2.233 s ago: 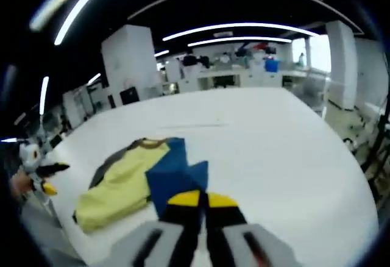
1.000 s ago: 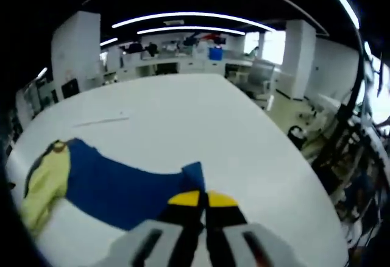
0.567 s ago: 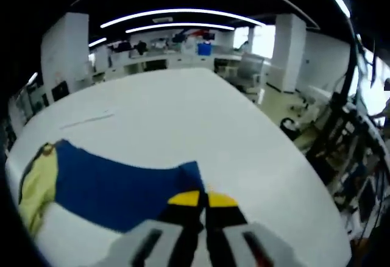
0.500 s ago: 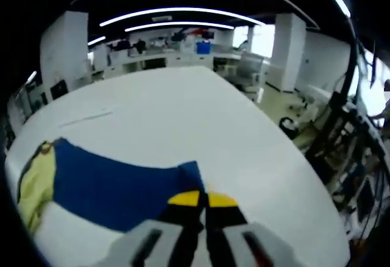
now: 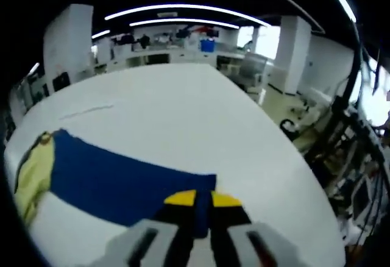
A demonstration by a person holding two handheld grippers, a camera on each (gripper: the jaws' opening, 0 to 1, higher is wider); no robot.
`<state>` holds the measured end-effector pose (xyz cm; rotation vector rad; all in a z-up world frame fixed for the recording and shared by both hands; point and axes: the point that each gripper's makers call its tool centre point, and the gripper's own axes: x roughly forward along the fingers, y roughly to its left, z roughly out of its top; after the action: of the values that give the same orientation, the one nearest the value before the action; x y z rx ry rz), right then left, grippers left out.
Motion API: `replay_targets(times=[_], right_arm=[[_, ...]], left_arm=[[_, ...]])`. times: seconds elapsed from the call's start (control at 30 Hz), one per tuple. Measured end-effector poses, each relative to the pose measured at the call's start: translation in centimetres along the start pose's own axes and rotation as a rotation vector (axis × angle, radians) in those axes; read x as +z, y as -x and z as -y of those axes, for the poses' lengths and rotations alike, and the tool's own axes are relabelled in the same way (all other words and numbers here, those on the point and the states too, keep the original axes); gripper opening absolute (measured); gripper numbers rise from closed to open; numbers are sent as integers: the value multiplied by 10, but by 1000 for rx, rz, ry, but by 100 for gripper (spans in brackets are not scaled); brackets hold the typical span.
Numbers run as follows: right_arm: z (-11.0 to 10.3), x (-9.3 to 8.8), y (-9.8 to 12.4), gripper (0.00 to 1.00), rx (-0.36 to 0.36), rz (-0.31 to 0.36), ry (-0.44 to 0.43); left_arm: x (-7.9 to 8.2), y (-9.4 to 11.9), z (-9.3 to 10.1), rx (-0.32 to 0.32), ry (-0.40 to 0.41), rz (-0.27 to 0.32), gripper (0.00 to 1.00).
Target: Fold the garment on the visible template until the final outline fits inside the template.
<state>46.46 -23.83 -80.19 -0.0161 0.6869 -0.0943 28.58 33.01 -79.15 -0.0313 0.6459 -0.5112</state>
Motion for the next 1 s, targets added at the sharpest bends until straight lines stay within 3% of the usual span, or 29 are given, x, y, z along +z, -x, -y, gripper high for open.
replay_targets(times=[0.07, 0.5, 0.67, 1.0], right_arm=[[-3, 2, -3, 20, 35, 7, 9], [-56, 0, 25, 74, 319, 60, 106], [-77, 3, 35, 100, 407, 90, 149], [-110, 6, 63, 100, 489, 126, 198]], left_arm=[[0, 0, 1, -4, -1, 0, 91], [-1, 1, 4, -12, 9, 11, 91], [-3, 2, 3, -11, 13, 12, 91], [-16, 9, 8, -11, 29, -11, 85]])
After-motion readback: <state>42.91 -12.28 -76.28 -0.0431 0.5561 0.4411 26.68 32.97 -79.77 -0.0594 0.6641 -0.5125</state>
